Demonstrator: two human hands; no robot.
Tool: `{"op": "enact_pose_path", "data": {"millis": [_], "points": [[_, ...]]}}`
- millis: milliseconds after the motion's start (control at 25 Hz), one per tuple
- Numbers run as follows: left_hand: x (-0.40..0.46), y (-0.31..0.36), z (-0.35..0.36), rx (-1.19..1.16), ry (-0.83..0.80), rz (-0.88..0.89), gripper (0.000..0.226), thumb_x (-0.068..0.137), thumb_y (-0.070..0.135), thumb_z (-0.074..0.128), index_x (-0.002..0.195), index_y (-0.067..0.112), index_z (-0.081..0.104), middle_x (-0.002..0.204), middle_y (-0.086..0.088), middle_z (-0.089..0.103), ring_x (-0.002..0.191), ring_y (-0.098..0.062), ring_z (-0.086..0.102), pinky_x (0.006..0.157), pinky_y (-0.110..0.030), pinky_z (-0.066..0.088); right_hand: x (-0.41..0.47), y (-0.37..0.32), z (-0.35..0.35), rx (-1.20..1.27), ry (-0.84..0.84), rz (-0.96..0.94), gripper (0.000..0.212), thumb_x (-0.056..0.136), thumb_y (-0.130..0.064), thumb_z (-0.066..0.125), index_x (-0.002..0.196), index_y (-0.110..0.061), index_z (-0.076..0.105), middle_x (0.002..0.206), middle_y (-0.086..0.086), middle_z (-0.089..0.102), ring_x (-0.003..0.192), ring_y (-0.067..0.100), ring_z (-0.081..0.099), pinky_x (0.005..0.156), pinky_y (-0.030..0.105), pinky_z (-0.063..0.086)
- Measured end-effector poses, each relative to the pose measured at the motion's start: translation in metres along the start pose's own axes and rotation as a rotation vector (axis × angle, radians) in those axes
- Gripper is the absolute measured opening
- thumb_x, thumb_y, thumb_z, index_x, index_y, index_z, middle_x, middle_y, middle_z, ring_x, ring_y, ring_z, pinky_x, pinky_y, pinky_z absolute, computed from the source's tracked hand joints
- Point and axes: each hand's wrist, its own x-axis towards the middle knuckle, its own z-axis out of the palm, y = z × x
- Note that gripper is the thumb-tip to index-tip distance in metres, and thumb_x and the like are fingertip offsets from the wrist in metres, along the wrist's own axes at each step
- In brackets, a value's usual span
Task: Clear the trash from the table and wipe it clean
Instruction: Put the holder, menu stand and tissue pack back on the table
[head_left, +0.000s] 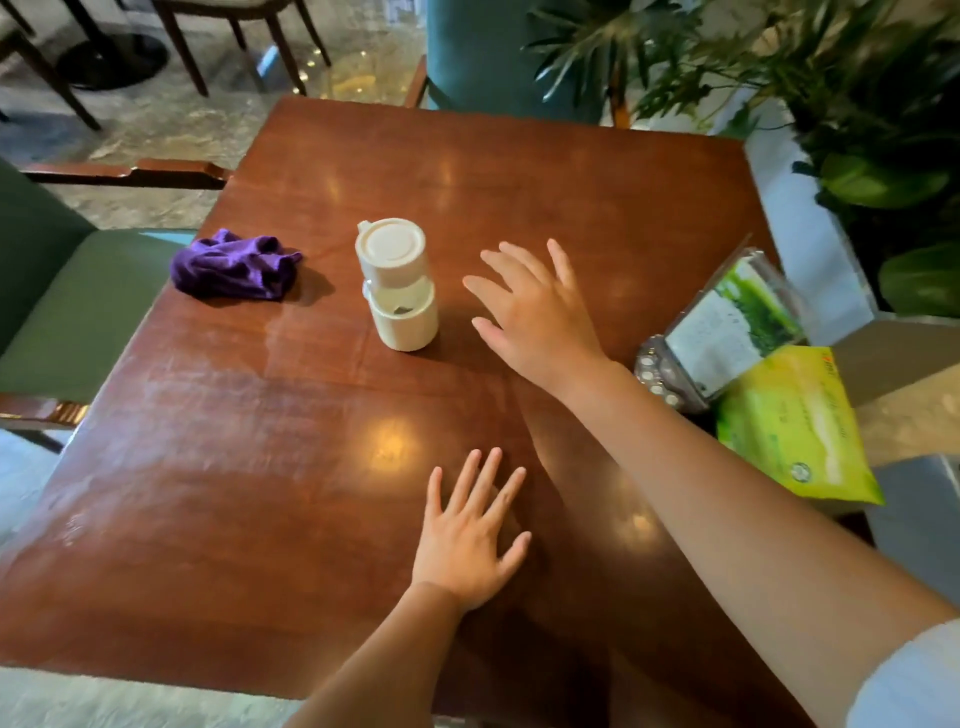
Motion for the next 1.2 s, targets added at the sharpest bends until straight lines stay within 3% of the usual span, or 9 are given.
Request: {"op": "enact_pose_path", "data": {"millis": [120,200,360,480,640,800,1000,1120,1200], "points": [[-0.001,-0.001,0.002,0.002,0.014,0.012,0.067,0.088,0.061,0.032,0.148,0.033,0.020,0.156,-0.001,0.018,0.144,-0.019,0.005,0.111,-0.053,0.009,-0.035,0.037,-0.036,-0.093,0.098,0.148,0.031,0.076,-0.017,0.069,0.107,-0.013,0.066,0.123,0.014,0.061,0.121,0.031,0.051,0.105,0.057,0.030],[-0.001,-0.002,0.001,0.006,0.014,0.015,0.067,0.087,0.061,0.032,0.147,0.032,0.023,0.156,-0.001,0.020,0.144,-0.019,0.007,0.111,-0.053,0.009,-0.051,0.063,-0.057,-0.166,0.122,0.292,0.037,0.074,-0.015,0.068,0.111,-0.013,0.063,0.129,0.016,0.056,0.124,0.033,0.046,0.104,0.057,0.029],[-0.002,-0.003,0.000,0.013,0.015,0.018,0.067,0.087,0.061,0.031,0.147,0.031,0.025,0.156,-0.002,0.020,0.144,-0.020,0.008,0.111,-0.052,0.010,-0.073,0.105,-0.085,-0.340,0.005,0.606,0.060,0.082,-0.012,0.062,0.137,-0.015,0.039,0.144,0.020,0.037,0.132,0.036,0.032,0.103,0.055,0.030],[-0.001,-0.003,0.001,0.014,0.011,0.015,0.068,0.087,0.060,0.032,0.147,0.031,0.024,0.156,-0.001,0.019,0.144,-0.020,0.007,0.111,-0.052,0.009,-0.078,0.112,-0.085,-0.325,-0.143,0.706,0.066,0.086,-0.006,0.055,0.144,-0.012,0.025,0.134,0.017,0.045,0.116,0.036,0.047,0.086,0.045,0.043],[-0.002,-0.004,0.002,0.000,0.017,0.011,0.068,0.086,0.060,0.033,0.147,0.032,0.024,0.155,-0.001,0.021,0.144,-0.020,0.005,0.111,-0.052,0.010,-0.082,0.108,-0.085,-0.256,-0.126,0.697,0.063,0.085,0.003,0.051,0.141,-0.016,0.032,0.118,0.015,0.054,0.099,0.036,0.055,0.066,0.038,0.041],[-0.001,-0.005,0.004,0.007,0.018,0.013,0.068,0.086,0.060,0.033,0.148,0.032,0.023,0.155,-0.001,0.021,0.144,-0.019,0.004,0.110,-0.052,0.010,-0.081,0.110,-0.093,-0.130,-0.042,0.691,0.055,0.082,0.008,0.050,0.131,-0.018,0.048,0.108,0.014,0.061,0.095,0.038,0.057,0.068,0.038,0.044],[0.000,-0.005,0.005,0.006,0.023,0.006,0.068,0.086,0.061,0.034,0.147,0.032,0.023,0.155,-0.001,0.021,0.144,-0.019,0.004,0.111,-0.052,0.010,-0.066,0.092,-0.092,0.101,0.064,0.303,0.048,0.080,0.010,0.050,0.123,-0.012,0.059,0.104,0.014,0.067,0.094,0.037,0.060,0.073,0.042,0.051],[-0.001,-0.006,0.005,0.003,0.021,0.003,0.068,0.086,0.061,0.034,0.148,0.033,0.022,0.156,0.000,0.021,0.144,-0.019,0.004,0.111,-0.052,0.010,-0.056,0.086,-0.081,0.126,-0.025,0.267,0.047,0.085,0.006,0.050,0.125,-0.016,0.056,0.107,0.009,0.066,0.095,0.031,0.060,0.072,0.045,0.053],[-0.002,-0.005,0.005,-0.007,0.024,0.003,0.068,0.086,0.061,0.034,0.147,0.033,0.024,0.155,0.000,0.021,0.144,-0.019,0.006,0.111,-0.052,0.009,-0.052,0.077,-0.071,0.022,-0.023,0.244,0.043,0.082,0.002,0.056,0.120,-0.018,0.060,0.099,0.005,0.067,0.091,0.028,0.060,0.063,0.040,0.053]]}}
